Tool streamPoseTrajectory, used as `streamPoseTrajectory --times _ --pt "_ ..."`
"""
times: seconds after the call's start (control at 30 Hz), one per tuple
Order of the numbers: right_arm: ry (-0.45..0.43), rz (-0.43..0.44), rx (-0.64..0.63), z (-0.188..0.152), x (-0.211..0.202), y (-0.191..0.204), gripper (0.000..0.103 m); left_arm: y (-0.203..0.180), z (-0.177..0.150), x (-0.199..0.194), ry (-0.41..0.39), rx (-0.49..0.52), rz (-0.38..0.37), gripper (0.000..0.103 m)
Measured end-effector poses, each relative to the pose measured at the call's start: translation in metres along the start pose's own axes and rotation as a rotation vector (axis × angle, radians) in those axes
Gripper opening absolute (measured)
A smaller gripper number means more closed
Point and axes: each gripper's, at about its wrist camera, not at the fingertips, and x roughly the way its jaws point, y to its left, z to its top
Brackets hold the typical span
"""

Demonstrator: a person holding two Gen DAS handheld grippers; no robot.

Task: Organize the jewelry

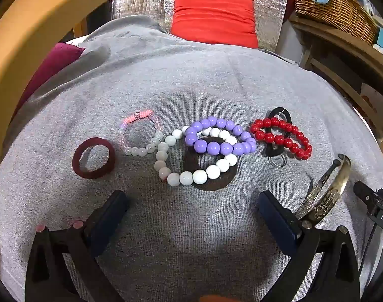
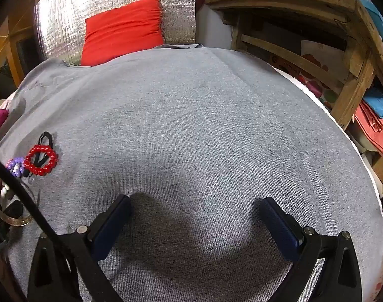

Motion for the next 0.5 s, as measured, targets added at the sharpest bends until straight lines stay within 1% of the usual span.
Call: streamPoseTrajectory --times 0.5 --pt "0.002 0.000 0.000 -0.0001 0.0002 0.0000 0.103 0.0011 -0.0005 0.0002 0.007 -0.002 -0.002 0.103"
